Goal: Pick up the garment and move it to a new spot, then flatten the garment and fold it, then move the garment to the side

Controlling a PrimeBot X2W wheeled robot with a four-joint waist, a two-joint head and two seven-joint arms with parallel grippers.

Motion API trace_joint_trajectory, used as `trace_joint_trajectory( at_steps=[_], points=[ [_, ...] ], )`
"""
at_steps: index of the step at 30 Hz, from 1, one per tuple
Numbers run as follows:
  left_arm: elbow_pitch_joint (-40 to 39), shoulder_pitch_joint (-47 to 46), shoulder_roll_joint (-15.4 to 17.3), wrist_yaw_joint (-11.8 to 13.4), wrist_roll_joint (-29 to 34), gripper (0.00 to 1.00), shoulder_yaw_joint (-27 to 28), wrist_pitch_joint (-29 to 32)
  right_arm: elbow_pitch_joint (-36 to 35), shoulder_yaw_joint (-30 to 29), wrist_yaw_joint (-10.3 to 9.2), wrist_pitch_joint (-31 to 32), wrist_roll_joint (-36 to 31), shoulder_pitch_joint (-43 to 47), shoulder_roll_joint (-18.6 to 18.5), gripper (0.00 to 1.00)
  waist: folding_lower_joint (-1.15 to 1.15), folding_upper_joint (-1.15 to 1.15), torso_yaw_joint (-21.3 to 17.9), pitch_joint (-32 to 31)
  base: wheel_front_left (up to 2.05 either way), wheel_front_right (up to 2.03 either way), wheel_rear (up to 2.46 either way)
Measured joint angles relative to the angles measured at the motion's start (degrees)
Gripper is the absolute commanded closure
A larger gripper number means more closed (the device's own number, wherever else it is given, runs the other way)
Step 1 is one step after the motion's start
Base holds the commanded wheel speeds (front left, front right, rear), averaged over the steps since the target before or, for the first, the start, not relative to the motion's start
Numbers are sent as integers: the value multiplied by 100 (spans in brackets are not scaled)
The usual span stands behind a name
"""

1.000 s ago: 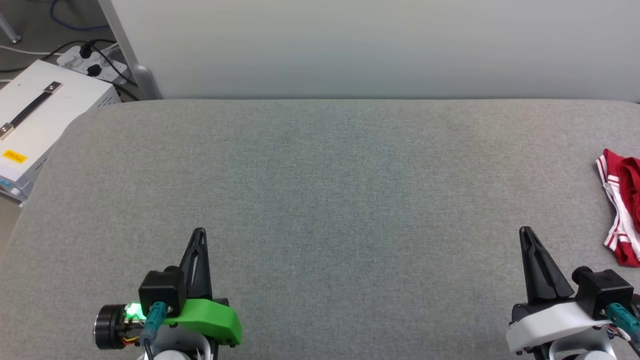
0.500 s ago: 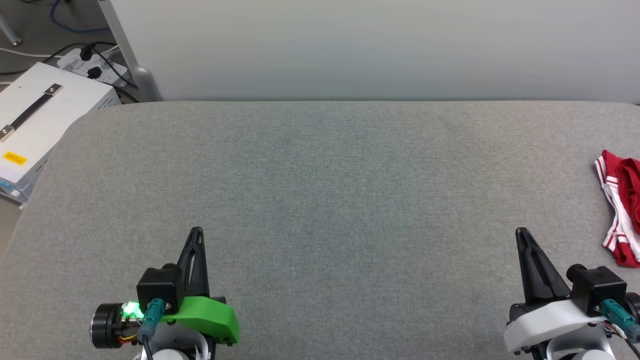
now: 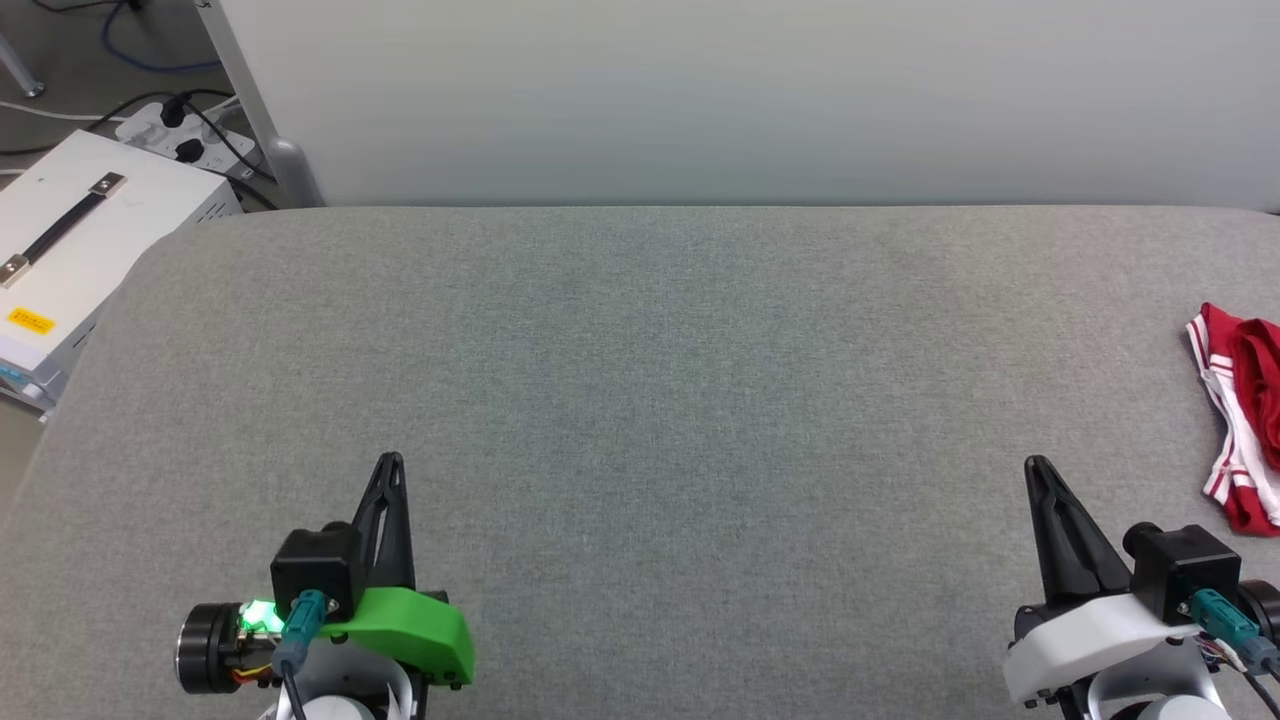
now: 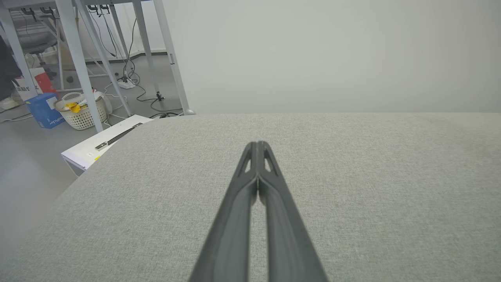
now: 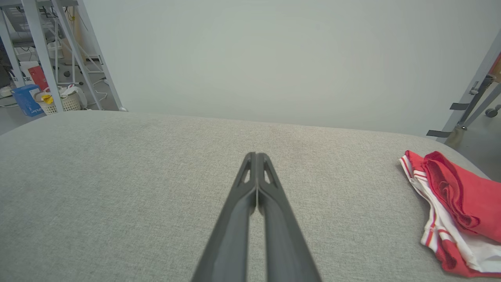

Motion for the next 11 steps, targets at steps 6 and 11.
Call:
trace_joint_trajectory(
  at_steps=[6, 11],
  points=[
    [-19, 0, -1, -18, 40, 100, 30, 58, 0, 11, 0, 80, -26, -47, 2, 100, 0, 0, -3, -14, 0, 0, 0],
    [-35, 0, -2, -38, 43, 100, 58, 114, 0, 18, 0, 135, -66, -55, 5, 100, 0, 0, -4, -24, 0, 0, 0]
  ],
)
